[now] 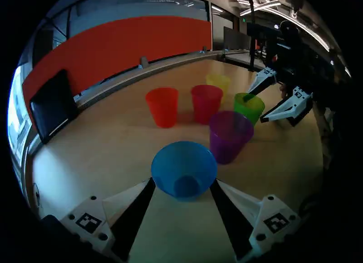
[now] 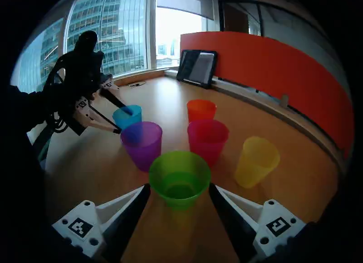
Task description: Pour water
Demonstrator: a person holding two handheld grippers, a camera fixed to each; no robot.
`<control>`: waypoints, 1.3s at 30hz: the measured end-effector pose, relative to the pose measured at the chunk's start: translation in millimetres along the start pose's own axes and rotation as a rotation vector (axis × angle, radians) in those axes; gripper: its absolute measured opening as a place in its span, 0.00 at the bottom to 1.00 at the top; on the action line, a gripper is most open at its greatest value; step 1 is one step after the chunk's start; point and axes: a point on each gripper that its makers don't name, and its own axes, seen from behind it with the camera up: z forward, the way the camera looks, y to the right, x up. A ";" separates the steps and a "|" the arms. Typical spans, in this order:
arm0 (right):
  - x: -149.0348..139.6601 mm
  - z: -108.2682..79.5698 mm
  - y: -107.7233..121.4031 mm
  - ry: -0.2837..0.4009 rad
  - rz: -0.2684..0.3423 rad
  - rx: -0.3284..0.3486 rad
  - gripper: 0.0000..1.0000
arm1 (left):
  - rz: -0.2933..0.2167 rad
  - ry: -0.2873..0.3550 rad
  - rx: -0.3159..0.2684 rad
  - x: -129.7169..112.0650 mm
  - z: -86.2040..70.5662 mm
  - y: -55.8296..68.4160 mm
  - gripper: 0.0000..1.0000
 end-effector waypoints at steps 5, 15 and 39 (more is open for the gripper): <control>-6.0 -12.0 1.9 0.008 0.025 -0.025 1.00 | -0.017 0.007 0.014 -1.4 -5.8 -3.3 0.89; -13.5 -39.6 7.0 0.049 0.069 -0.097 1.00 | -0.074 0.038 0.070 -5.8 -28.4 -14.0 0.89; 31.9 -86.7 24.0 0.309 0.155 -0.346 1.00 | -0.198 0.299 0.338 15.1 -97.1 -41.9 0.89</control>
